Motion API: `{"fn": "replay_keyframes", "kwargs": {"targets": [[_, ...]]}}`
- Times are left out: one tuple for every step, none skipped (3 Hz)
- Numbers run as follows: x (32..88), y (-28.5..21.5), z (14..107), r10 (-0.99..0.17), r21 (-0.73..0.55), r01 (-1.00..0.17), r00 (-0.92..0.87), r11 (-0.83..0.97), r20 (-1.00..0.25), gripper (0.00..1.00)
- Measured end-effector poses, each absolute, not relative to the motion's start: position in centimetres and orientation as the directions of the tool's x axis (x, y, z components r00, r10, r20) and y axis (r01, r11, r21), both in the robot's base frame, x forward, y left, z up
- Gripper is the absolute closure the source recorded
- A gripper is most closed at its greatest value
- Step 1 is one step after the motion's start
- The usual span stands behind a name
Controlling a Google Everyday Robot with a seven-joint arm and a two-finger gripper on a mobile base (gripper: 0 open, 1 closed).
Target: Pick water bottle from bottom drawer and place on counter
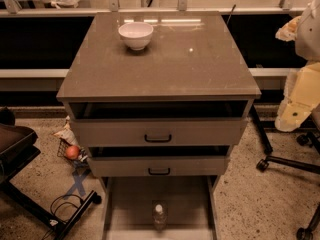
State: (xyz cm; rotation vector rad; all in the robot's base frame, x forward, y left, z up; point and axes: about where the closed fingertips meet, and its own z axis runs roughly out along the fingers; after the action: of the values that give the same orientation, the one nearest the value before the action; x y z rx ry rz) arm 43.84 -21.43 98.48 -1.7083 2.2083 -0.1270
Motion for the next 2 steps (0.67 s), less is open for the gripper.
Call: {"fn": "replay_keyframes", "kwargs": {"targets": [[43.8,-21.4,98.6,-0.951,-0.282,-0.919,-0.216,0.275,-0.223,0.00],[43.8,-21.9,95.8,-0.925,-0.236,-0.921,-0.236,0.311,-0.297,0.00]]}}
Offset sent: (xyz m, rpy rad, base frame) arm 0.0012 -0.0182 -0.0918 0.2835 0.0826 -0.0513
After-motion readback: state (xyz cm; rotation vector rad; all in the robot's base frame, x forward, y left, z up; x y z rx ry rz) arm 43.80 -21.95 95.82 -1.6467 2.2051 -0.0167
